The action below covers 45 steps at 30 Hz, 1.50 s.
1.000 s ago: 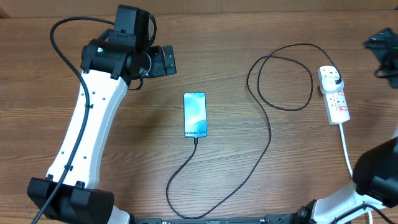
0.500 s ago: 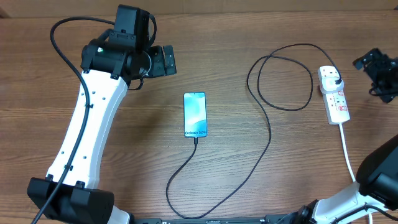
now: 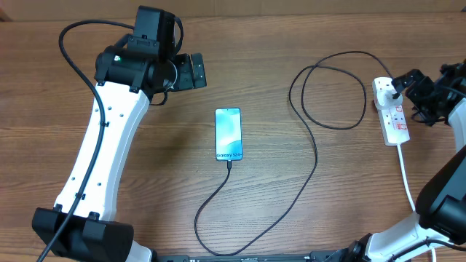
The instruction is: Plug charger to phone and switch on socket
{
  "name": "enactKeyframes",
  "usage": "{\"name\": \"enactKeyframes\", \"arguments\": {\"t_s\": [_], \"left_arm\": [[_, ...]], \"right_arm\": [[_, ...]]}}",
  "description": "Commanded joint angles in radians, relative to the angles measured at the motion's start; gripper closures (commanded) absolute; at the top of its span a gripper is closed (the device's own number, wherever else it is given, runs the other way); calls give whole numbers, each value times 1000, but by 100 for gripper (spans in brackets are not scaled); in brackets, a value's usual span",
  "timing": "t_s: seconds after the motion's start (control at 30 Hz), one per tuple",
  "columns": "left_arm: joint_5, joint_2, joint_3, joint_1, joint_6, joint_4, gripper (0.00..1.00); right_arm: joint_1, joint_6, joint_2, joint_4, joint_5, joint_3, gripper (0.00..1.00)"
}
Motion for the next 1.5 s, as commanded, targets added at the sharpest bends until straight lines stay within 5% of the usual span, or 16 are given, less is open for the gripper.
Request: {"name": "enactKeyframes", "arguments": {"t_s": [0.0,0.47,1.47], "left_arm": [[-14,-2,21,5,20,3,0],[-14,-2,21,5,20,3,0],[-14,-2,21,5,20,3,0]], "right_arm": [[25,-8,-2,30,-13,-14,0],[43,-8,41,70,111,-14,0],[46,-79,127,94,-62,-14,0]]}}
